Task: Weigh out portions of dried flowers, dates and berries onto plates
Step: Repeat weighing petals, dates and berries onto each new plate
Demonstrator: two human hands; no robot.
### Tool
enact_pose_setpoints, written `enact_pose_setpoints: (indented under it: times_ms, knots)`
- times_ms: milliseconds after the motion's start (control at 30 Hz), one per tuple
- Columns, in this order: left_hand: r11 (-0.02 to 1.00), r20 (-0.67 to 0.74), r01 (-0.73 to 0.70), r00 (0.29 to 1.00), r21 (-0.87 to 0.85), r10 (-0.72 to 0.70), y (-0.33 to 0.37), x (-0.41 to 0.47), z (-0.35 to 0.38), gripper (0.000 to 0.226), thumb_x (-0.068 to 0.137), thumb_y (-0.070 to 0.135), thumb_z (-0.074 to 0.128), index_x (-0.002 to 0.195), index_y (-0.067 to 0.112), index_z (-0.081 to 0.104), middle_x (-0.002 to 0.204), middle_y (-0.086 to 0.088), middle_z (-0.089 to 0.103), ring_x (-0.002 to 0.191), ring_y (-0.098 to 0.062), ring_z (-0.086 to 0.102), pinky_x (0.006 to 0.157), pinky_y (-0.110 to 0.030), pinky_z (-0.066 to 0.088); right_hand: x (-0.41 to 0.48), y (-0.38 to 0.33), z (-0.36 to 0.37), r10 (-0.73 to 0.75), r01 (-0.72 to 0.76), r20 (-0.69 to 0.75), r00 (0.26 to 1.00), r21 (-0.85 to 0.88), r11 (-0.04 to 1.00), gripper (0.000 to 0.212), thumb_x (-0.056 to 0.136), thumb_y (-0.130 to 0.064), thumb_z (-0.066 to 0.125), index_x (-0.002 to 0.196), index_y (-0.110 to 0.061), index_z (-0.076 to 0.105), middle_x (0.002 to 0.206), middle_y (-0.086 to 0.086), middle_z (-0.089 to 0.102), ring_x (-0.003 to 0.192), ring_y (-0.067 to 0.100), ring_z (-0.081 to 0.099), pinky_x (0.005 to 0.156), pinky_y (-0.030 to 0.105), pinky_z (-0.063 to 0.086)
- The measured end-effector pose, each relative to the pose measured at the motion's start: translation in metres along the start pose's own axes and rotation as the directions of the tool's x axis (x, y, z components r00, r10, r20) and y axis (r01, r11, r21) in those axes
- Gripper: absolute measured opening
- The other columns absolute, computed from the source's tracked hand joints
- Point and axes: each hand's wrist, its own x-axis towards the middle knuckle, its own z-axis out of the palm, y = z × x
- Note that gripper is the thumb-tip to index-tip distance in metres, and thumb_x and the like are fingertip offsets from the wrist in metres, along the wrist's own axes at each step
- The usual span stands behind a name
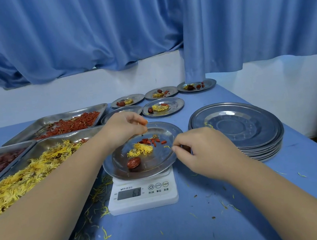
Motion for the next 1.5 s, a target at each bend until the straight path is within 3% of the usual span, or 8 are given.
enact_pose_setpoints:
  times_ms: [100,300,533,700,833,1100,1367,1500]
  knots:
    - [0.998,-0.051,0.002,0.999,-0.058,-0.005,0.001,-0.003,-0.001,0.008,0.089,0.029,0.067,0.093,0.024,0.073,0.089,0.005,0.074,0.077,-0.009,0.068,0.065,-0.024,0.049,0.0,0.001,0.0,0.006,-0.006,-0.008,1.0,0.002,1.0,0.026,0.093,-0.034,0.044,0.079,-0.022,0.062,0.067,-0.006,0.061,0.068,0.013,0.056,0.062,0.033,0.049]
    - [0.912,-0.017,0.123,0.99,-0.392,-0.141,-0.001,-0.017,-0.004,0.021,0.094,0.034,0.057,0.093,0.022,0.074,0.09,0.003,0.074,0.083,-0.016,0.069,0.086,-0.038,0.05,-0.001,0.0,0.003,0.013,-0.013,-0.015,1.0,0.016,1.0,0.025,0.093,-0.035,0.046,0.08,-0.023,0.064,0.065,-0.007,0.06,0.066,0.012,0.056,0.061,0.034,0.049]
    - [0.848,-0.182,-0.013,0.978,-0.529,-0.098,-0.014,-0.05,-0.008,0.018,0.092,0.031,0.06,0.099,0.022,0.074,0.095,0.003,0.075,0.09,-0.016,0.072,0.082,-0.034,0.054,-0.003,-0.001,0.009,0.048,-0.046,-0.034,0.998,0.071,0.996,0.021,0.091,-0.036,0.049,0.081,-0.027,0.065,0.06,-0.012,0.056,0.064,0.009,0.054,0.061,0.034,0.049]
    - [0.823,-0.459,-0.14,0.874,-0.55,-0.159,-0.027,-0.069,-0.002,0.014,0.091,0.027,0.059,0.091,0.03,0.073,0.099,0.003,0.074,0.095,-0.017,0.069,0.089,-0.038,0.054,-0.002,0.0,0.016,0.15,-0.135,-0.094,0.984,0.15,0.979,0.018,0.088,-0.036,0.054,0.072,-0.028,0.057,0.054,-0.009,0.054,0.055,0.009,0.053,0.056,0.037,0.05]
    - [0.781,-0.519,-0.19,0.833,-0.594,-0.192,-0.031,-0.077,-0.002,0.016,0.086,0.033,0.056,0.088,0.033,0.072,0.101,0.004,0.073,0.096,-0.017,0.069,0.088,-0.034,0.055,-0.001,0.002,0.023,0.283,-0.265,-0.076,0.956,0.19,0.945,0.024,0.084,-0.041,0.055,0.068,-0.025,0.047,0.052,-0.006,0.055,0.052,0.009,0.053,0.053,0.032,0.046]
    - [0.626,-0.432,-0.102,0.807,-0.774,-0.402,-0.031,-0.074,-0.005,0.022,0.094,0.033,0.048,0.089,0.023,0.067,0.085,0.007,0.068,0.072,-0.009,0.065,0.075,-0.029,0.047,0.001,0.0,0.036,0.505,-0.529,0.206,0.839,0.528,0.664,0.018,0.089,-0.026,0.057,0.08,-0.014,0.046,0.059,0.001,0.069,0.044,0.02,0.063,0.038,0.023,0.038]
    - [0.518,-0.385,-0.139,0.829,-0.844,-0.405,-0.031,-0.08,-0.006,0.023,0.095,0.035,0.045,0.093,0.026,0.066,0.089,0.007,0.069,0.078,-0.011,0.065,0.078,-0.033,0.046,0.001,0.0,0.034,0.52,-0.451,0.223,0.824,0.814,0.365,0.022,0.09,0.001,0.056,0.078,-0.012,0.044,0.045,-0.003,0.047,0.051,0.021,0.06,0.044,0.026,0.041]
    - [0.415,-0.378,-0.212,0.847,-0.885,-0.373,-0.03,-0.081,-0.007,0.024,0.096,0.033,0.045,0.098,0.02,0.066,0.097,0.001,0.068,0.089,-0.016,0.068,0.084,-0.034,0.049,0.003,0.002,0.03,0.538,-0.389,0.197,0.82,0.881,0.27,0.022,0.091,0.004,0.054,0.08,-0.012,0.044,0.049,0.002,0.053,0.052,0.019,0.059,0.047,0.023,0.045]
